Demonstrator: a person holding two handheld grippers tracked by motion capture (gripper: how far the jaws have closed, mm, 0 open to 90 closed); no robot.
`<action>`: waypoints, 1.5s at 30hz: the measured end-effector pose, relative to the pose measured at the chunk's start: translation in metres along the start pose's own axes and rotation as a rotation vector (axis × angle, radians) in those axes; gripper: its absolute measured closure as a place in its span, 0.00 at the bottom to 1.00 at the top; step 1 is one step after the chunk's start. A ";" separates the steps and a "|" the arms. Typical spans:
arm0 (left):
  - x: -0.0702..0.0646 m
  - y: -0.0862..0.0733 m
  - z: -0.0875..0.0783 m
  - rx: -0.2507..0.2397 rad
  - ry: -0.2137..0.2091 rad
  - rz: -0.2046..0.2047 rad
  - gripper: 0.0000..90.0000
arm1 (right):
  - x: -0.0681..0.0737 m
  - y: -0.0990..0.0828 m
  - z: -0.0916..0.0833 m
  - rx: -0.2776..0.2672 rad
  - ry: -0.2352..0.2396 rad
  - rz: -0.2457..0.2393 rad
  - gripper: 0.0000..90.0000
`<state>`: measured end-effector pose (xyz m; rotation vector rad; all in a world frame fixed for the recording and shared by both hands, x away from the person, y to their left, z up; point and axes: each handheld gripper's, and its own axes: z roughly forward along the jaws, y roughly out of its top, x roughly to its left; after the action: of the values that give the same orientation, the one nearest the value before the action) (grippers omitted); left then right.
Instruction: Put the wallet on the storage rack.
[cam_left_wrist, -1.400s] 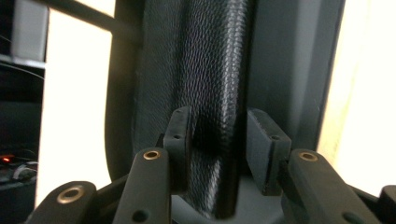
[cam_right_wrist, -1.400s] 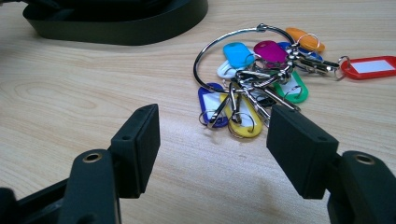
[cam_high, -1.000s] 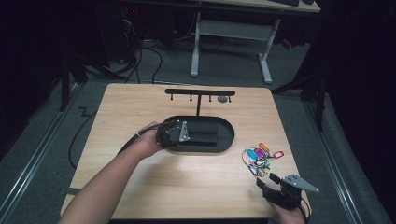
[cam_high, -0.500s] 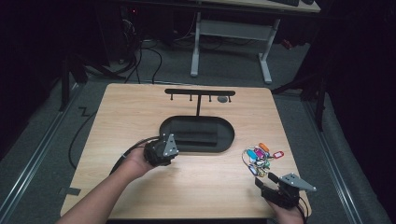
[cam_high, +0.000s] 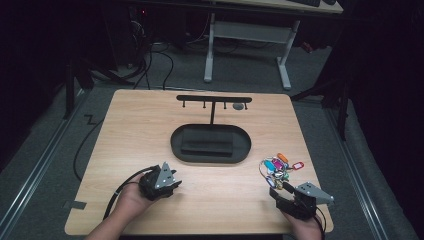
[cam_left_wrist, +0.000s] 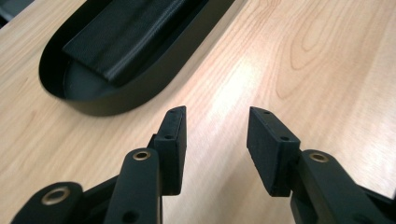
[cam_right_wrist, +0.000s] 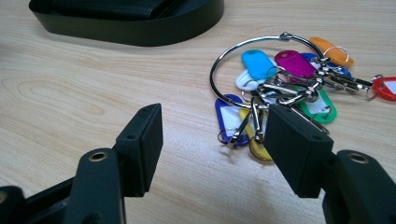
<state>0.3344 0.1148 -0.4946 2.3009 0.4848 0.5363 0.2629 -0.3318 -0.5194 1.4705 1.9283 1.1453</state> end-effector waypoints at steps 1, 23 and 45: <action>-0.002 -0.003 -0.004 -0.005 0.003 -0.015 0.65 | 0.000 0.000 0.000 -0.001 0.001 -0.002 0.42; -0.018 -0.048 -0.027 -0.101 0.052 -0.147 0.53 | 0.003 -0.002 -0.004 -0.013 -0.055 0.025 0.45; -0.018 -0.048 -0.028 -0.128 0.042 -0.145 0.39 | 0.042 0.062 0.018 0.288 0.014 -0.252 0.53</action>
<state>0.2961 0.1548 -0.5145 2.1179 0.6148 0.5297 0.2969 -0.2811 -0.4728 1.3062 2.2859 0.7942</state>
